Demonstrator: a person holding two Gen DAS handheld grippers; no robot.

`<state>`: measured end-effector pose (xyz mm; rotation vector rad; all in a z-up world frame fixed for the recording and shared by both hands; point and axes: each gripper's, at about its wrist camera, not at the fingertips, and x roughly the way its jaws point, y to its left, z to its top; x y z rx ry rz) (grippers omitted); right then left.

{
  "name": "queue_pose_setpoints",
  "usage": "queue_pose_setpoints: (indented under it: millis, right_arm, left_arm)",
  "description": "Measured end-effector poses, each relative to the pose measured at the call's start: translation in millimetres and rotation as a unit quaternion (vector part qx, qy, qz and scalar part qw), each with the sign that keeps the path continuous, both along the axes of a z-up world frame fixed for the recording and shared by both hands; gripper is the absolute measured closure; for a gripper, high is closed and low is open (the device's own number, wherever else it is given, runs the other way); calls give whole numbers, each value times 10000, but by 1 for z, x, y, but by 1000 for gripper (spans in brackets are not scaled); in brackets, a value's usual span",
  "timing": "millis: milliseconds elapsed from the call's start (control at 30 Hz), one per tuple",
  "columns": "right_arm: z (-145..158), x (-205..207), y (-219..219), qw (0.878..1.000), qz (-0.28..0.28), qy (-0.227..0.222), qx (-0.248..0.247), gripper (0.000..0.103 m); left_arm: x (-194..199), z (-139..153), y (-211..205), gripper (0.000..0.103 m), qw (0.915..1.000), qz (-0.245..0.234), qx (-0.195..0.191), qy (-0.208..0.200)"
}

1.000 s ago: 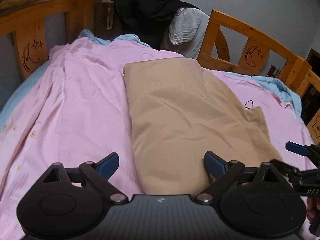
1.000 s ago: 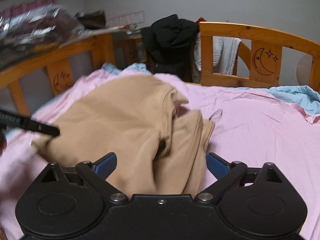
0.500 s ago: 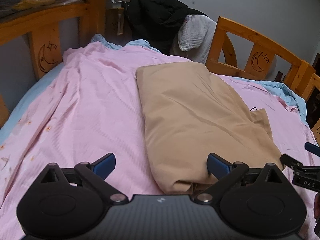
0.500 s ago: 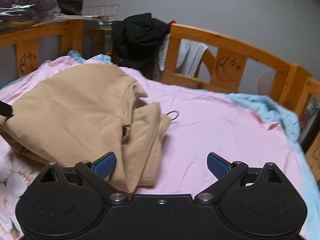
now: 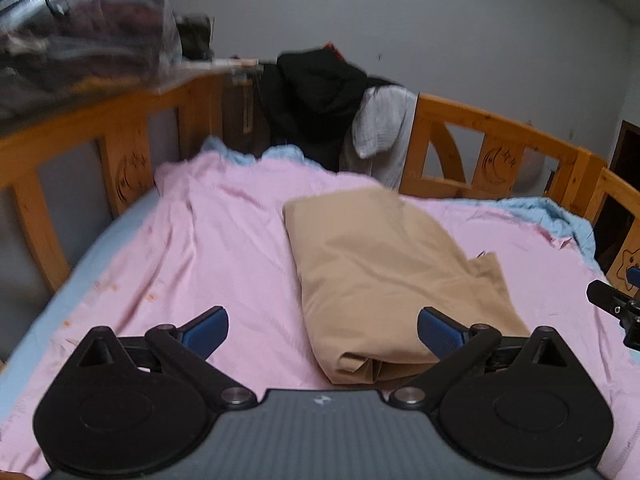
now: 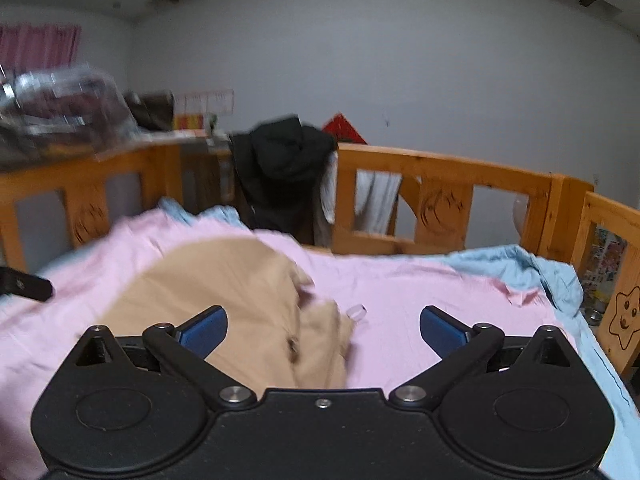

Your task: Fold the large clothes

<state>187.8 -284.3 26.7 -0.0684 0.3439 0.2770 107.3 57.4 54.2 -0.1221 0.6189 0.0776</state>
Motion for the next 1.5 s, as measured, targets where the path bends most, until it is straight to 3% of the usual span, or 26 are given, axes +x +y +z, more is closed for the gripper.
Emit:
queue_pose_setpoints:
  millis: [300,533,700,967,1500]
  right_arm:
    - [33,-69,4,9987,125,-236,437,1]
    - [21,-114,6,9993,107,-23,352,1]
    - [4,-135,11,9996,68,148,227,1]
    - [-38,-139,15,9976,-211,661,-34,1]
    - [-43,-135,9,9957,-279,883,26,1]
  left_arm:
    - [-62,25,-5,1,9982,97,316,-506]
    - [-90,-2,1,1,9977,112,520,-417]
    - [-98,-23,8,1,9988,116,379,-297]
    - [-103,-46,9,1,9989,127,408,-182]
    - [-114,-47,19,0,9987,241,436,-108]
